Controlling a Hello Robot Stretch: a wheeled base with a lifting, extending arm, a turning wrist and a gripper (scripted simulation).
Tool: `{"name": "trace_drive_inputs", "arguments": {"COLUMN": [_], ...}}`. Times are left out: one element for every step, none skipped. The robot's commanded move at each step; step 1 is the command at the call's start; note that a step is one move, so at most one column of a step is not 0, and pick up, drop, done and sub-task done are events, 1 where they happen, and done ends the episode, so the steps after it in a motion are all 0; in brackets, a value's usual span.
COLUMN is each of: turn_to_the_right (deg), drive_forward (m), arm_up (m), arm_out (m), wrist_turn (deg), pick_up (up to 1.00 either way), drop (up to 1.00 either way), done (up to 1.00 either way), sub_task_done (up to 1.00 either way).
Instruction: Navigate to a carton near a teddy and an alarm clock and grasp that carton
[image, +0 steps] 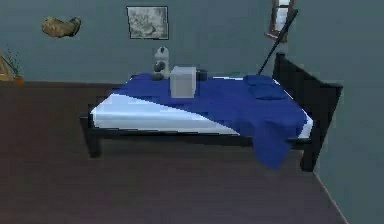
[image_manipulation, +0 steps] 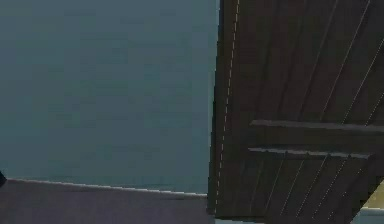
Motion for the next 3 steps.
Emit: {"name": "trace_drive_inputs", "arguments": {"turn_to_the_right": [-45.0, 0.0, -6.0], "drive_forward": [0.00, 0.90, 0.00], "arm_up": [0.00, 0.00, 0.00], "arm_out": [0.00, 0.00, 0.00], "wrist_turn": [0.0, 0.0, 0.0], "pick_up": [0.00, 0.00, 0.00], "drop": [0.00, 0.00, 0.00], "done": [0.00, 0.00, 0.00], "sub_task_done": [0.00, 0.00, 0.00]}}
